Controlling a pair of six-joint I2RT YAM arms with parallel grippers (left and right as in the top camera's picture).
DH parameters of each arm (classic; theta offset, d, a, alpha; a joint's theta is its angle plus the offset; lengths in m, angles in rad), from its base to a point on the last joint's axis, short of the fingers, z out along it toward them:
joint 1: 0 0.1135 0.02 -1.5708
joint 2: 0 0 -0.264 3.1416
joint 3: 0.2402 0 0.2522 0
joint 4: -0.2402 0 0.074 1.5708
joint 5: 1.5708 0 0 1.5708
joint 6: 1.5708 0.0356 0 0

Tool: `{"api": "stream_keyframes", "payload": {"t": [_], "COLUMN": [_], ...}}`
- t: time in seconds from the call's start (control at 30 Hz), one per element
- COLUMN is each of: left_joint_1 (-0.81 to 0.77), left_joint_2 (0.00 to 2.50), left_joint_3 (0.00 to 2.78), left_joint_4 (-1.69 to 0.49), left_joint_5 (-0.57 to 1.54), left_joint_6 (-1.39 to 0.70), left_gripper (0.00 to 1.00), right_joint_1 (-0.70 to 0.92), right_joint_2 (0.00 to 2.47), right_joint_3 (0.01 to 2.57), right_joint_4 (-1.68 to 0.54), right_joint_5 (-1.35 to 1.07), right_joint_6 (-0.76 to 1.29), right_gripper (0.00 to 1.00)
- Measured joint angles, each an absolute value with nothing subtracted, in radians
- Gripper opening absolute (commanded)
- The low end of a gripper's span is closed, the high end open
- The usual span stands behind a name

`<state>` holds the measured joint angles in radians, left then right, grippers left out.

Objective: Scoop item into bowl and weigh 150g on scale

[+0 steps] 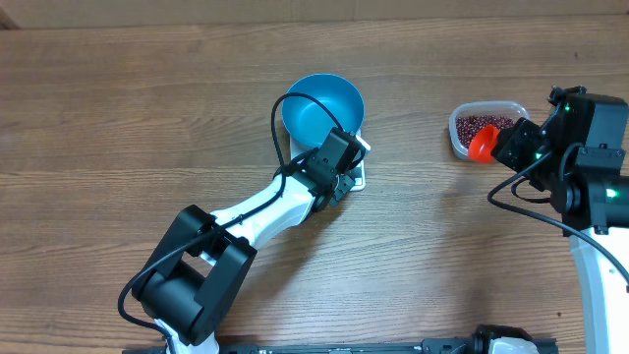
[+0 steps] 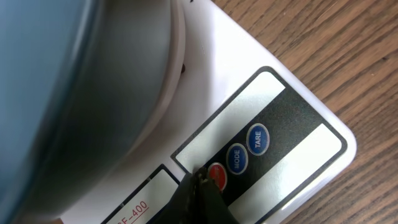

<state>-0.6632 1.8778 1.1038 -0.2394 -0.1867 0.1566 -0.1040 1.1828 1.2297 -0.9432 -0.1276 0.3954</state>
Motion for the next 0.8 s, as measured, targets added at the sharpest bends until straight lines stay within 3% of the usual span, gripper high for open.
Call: {"api": "stream_keyframes", "payload": {"t": [0.8], "left_joint_1": [-0.663], "left_joint_2": [1.887], "left_joint_3": [1.104], "left_joint_4": [-0.256], "left_joint_5": [-0.151], "left_joint_6": [0.156], "left_gripper": [0.04], "right_joint_1": [-0.104], "right_joint_2": [1.183], "right_joint_3": [1.23], "right_joint_4": [-0.943], "right_joint_5": [-0.127], "right_joint_6": [0.395], "right_gripper": [0.04]}}
